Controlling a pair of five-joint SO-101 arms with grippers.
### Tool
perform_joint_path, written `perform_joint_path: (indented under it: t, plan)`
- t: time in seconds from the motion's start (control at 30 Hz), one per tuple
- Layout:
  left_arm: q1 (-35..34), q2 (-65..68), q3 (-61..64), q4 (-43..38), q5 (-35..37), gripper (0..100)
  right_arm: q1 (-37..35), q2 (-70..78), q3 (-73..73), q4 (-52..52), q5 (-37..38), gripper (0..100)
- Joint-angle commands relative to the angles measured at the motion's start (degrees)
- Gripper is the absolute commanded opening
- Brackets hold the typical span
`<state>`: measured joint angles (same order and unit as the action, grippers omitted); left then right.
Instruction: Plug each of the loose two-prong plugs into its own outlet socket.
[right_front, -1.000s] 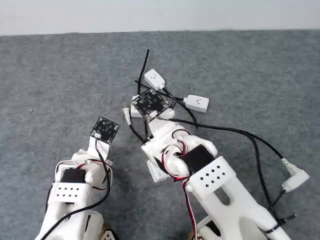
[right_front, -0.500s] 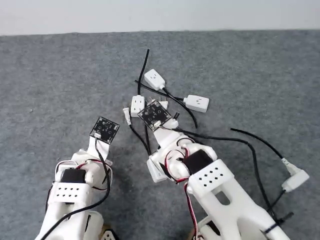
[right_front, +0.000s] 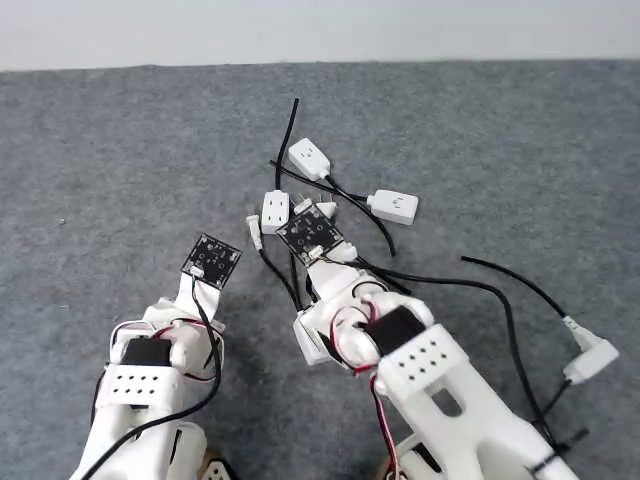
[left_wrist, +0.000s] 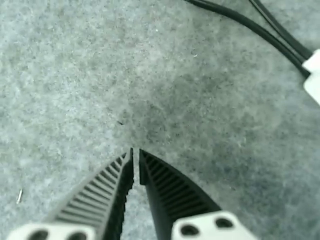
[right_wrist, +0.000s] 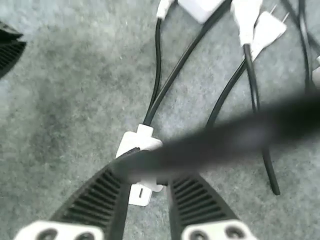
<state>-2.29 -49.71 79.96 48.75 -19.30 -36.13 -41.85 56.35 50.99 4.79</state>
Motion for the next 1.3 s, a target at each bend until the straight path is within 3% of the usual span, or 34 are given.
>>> perform_joint_path:
  t: [0.0, 0.4, 1.27]
  plan:
    - [-0.53, -0.97, -0.13, -0.79, -0.53, 2, -0.13, -7.34, 1.05, -1.10, -0.70, 0.8]
    - [-0.53, -0.97, -0.13, -0.79, -0.53, 2, -1.01, -11.30, 7.82, -9.45, -7.12, 0.8]
    - [-0.62, -0.70, -0.13, -0.79, -0.53, 2, -1.27, -4.09, 9.85, -13.49, -5.19, 0.8]
